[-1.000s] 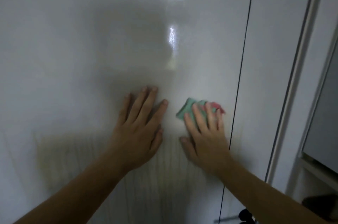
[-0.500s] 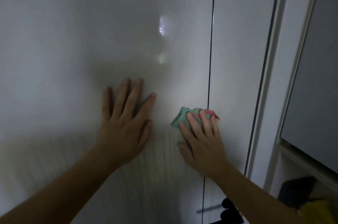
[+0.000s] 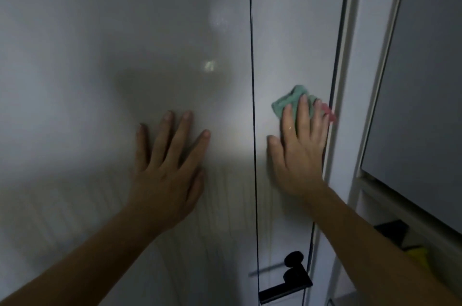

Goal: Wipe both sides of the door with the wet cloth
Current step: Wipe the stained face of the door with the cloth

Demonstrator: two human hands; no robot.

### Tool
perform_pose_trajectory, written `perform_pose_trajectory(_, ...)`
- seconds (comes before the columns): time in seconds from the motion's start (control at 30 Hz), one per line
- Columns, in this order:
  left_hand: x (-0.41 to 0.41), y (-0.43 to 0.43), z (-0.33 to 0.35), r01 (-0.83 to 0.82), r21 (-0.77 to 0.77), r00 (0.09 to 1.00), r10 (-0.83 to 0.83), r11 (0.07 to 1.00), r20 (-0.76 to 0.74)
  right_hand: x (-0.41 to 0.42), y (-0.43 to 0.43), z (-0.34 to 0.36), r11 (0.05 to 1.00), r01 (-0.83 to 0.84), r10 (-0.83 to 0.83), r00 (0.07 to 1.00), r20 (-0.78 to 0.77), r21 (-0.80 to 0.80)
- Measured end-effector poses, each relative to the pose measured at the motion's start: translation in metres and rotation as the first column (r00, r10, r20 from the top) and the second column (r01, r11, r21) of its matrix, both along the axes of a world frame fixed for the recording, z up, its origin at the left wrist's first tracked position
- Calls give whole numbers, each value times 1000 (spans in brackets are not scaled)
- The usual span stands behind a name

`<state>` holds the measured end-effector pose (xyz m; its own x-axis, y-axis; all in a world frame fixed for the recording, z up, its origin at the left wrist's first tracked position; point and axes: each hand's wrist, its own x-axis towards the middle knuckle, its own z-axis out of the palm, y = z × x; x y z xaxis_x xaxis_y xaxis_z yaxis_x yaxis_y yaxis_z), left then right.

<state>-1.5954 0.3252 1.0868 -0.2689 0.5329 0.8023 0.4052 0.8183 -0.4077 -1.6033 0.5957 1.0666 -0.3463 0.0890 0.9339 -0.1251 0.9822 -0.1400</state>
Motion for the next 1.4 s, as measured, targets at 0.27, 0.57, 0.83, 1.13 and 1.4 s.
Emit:
perform_pose_trajectory(0.27, 0, 2, 0, -2, 4, 1000, 2, 1000, -7, 10, -10, -107, 999, -44, 45, 994, 99, -14)
perform_pose_trajectory(0.57, 1, 8, -3, 4, 40, 1000, -4, 999, 14, 3, -23, -74, 992, -45, 49, 998, 29, -120)
perform_pose_trajectory(0.83, 13, -4, -48, -47, 24, 993, 44, 999, 107, 6, -31, -83, 994, -78, 73, 995, 71, 72)
perform_pose_trajectory(1.13, 11, -4, -51, -76, 5, 991, 75, 997, 110, 15, -52, -104, 929, -176, 150, 983, 103, 325)
perform_pose_trajectory(1.4, 22, -13, -42, -32, 4, 991, 31, 999, 134, 9, -73, -99, 921, -205, 186, 978, 89, 331)
